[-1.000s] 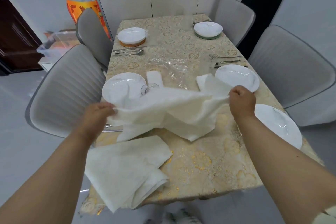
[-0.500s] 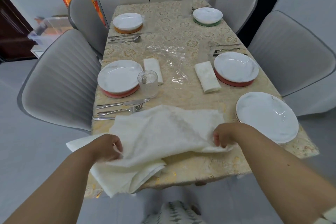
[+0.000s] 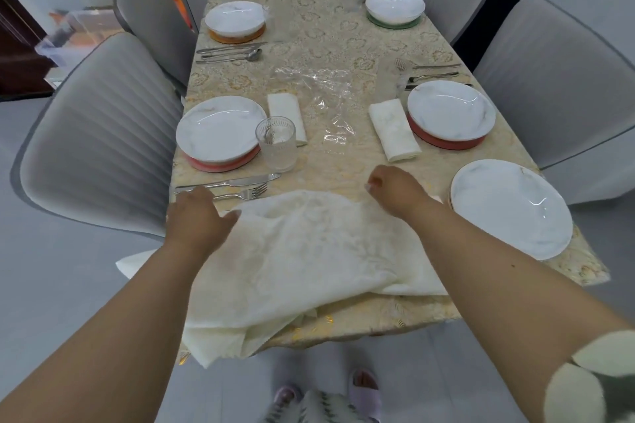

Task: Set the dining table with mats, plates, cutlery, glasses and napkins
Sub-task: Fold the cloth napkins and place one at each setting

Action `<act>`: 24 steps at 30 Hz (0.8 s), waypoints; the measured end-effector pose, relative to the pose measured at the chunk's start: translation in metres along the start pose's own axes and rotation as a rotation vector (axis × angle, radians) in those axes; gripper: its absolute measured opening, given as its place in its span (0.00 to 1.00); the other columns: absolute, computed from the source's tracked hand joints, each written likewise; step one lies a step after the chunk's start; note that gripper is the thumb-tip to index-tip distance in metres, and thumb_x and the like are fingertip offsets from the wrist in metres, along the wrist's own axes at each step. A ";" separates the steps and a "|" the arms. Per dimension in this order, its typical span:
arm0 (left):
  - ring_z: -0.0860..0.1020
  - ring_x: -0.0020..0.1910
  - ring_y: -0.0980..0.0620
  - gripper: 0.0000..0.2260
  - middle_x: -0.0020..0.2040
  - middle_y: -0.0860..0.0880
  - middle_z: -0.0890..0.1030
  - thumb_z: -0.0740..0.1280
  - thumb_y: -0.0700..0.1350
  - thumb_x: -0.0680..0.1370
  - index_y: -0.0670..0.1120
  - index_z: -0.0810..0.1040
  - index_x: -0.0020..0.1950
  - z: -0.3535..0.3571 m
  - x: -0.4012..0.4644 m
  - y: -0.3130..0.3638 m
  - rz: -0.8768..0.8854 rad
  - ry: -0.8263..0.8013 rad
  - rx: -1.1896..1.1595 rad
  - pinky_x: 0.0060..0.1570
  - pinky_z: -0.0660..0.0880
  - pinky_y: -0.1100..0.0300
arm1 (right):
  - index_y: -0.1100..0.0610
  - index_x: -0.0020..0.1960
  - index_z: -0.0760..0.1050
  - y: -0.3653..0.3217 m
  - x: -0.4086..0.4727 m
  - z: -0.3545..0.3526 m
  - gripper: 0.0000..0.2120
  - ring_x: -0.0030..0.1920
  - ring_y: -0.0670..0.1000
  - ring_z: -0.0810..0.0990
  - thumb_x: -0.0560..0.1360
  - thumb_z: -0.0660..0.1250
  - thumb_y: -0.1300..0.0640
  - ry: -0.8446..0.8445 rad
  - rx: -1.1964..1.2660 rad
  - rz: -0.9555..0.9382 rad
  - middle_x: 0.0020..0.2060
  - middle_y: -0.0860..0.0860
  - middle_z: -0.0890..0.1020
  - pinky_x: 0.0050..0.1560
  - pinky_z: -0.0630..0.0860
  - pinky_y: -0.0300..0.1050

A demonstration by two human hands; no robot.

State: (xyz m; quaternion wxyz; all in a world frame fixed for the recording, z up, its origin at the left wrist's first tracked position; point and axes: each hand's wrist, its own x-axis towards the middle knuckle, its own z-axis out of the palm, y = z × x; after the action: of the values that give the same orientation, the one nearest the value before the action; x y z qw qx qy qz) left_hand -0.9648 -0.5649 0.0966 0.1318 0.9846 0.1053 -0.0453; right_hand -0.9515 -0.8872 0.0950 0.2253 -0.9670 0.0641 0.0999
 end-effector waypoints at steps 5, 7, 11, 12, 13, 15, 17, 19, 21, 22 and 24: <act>0.76 0.57 0.44 0.23 0.55 0.44 0.80 0.71 0.49 0.75 0.43 0.71 0.67 0.012 0.013 0.005 -0.120 -0.106 -0.241 0.55 0.70 0.55 | 0.60 0.58 0.78 -0.019 0.012 0.014 0.11 0.48 0.53 0.76 0.77 0.63 0.64 -0.298 0.057 0.039 0.52 0.57 0.80 0.36 0.68 0.36; 0.76 0.49 0.46 0.11 0.47 0.48 0.80 0.71 0.44 0.75 0.45 0.78 0.56 0.010 0.014 0.004 -0.113 -0.061 -0.351 0.50 0.71 0.57 | 0.58 0.60 0.77 -0.025 0.010 0.013 0.14 0.44 0.53 0.77 0.74 0.67 0.63 -0.404 0.092 0.084 0.48 0.56 0.81 0.33 0.69 0.38; 0.73 0.34 0.49 0.03 0.35 0.51 0.76 0.72 0.42 0.74 0.46 0.79 0.43 0.007 0.017 -0.005 -0.168 -0.003 -0.674 0.36 0.69 0.61 | 0.55 0.60 0.75 -0.028 0.005 0.019 0.14 0.42 0.52 0.76 0.74 0.68 0.57 -0.535 -0.088 0.057 0.49 0.51 0.77 0.29 0.68 0.39; 0.72 0.33 0.50 0.04 0.35 0.52 0.75 0.73 0.40 0.73 0.46 0.80 0.45 0.006 0.017 -0.008 -0.173 0.003 -0.702 0.34 0.68 0.62 | 0.54 0.57 0.76 -0.029 0.004 0.020 0.11 0.42 0.52 0.76 0.74 0.67 0.57 -0.549 -0.129 0.058 0.48 0.51 0.77 0.29 0.68 0.39; 0.72 0.34 0.51 0.07 0.36 0.52 0.74 0.73 0.38 0.72 0.46 0.80 0.48 0.006 0.018 -0.011 -0.169 0.004 -0.714 0.36 0.68 0.62 | 0.54 0.54 0.77 -0.029 0.004 0.020 0.08 0.41 0.52 0.76 0.75 0.66 0.58 -0.560 -0.168 0.064 0.46 0.51 0.78 0.29 0.68 0.38; 0.73 0.39 0.50 0.11 0.40 0.52 0.75 0.74 0.37 0.71 0.48 0.80 0.49 0.004 0.022 -0.016 -0.150 0.030 -0.722 0.39 0.70 0.58 | 0.55 0.53 0.78 -0.029 0.007 0.012 0.07 0.41 0.51 0.75 0.76 0.64 0.58 -0.546 -0.294 0.067 0.43 0.52 0.77 0.31 0.67 0.36; 0.75 0.41 0.48 0.13 0.44 0.50 0.77 0.75 0.38 0.70 0.50 0.79 0.50 0.001 0.025 -0.020 -0.129 0.081 -0.717 0.41 0.74 0.55 | 0.60 0.57 0.79 -0.023 0.018 -0.002 0.13 0.48 0.53 0.76 0.77 0.64 0.53 -0.429 -0.384 0.082 0.47 0.55 0.79 0.37 0.70 0.37; 0.76 0.45 0.48 0.16 0.51 0.49 0.78 0.75 0.39 0.70 0.52 0.77 0.54 -0.001 0.028 -0.022 -0.126 0.112 -0.710 0.45 0.77 0.51 | 0.62 0.59 0.77 -0.010 0.032 -0.018 0.17 0.57 0.57 0.77 0.77 0.66 0.50 -0.203 -0.321 0.183 0.56 0.58 0.80 0.52 0.74 0.43; 0.76 0.49 0.49 0.19 0.57 0.51 0.77 0.74 0.39 0.71 0.53 0.76 0.59 -0.001 0.032 -0.023 -0.141 0.117 -0.712 0.50 0.77 0.49 | 0.64 0.57 0.76 -0.001 0.039 -0.033 0.15 0.58 0.61 0.77 0.77 0.66 0.54 0.115 -0.208 0.216 0.57 0.61 0.79 0.54 0.73 0.47; 0.75 0.50 0.50 0.20 0.59 0.51 0.76 0.73 0.38 0.71 0.52 0.76 0.60 -0.002 0.034 -0.023 -0.149 0.109 -0.713 0.51 0.77 0.49 | 0.65 0.56 0.76 0.003 0.041 -0.038 0.13 0.57 0.62 0.77 0.77 0.66 0.57 0.260 -0.154 0.209 0.55 0.62 0.80 0.53 0.73 0.48; 0.76 0.52 0.49 0.21 0.61 0.48 0.75 0.72 0.37 0.71 0.50 0.76 0.62 -0.004 0.035 -0.021 -0.140 0.116 -0.667 0.53 0.76 0.51 | 0.66 0.55 0.76 0.004 0.041 -0.044 0.11 0.54 0.62 0.77 0.77 0.64 0.60 0.429 -0.063 0.195 0.53 0.62 0.79 0.50 0.73 0.48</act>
State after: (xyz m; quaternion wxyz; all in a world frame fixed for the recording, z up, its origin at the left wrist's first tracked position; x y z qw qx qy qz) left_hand -0.9352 -0.5377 0.0908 0.4367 0.8788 0.1887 0.0386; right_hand -0.9054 -0.9136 0.1227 0.1655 -0.9619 0.2005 -0.0844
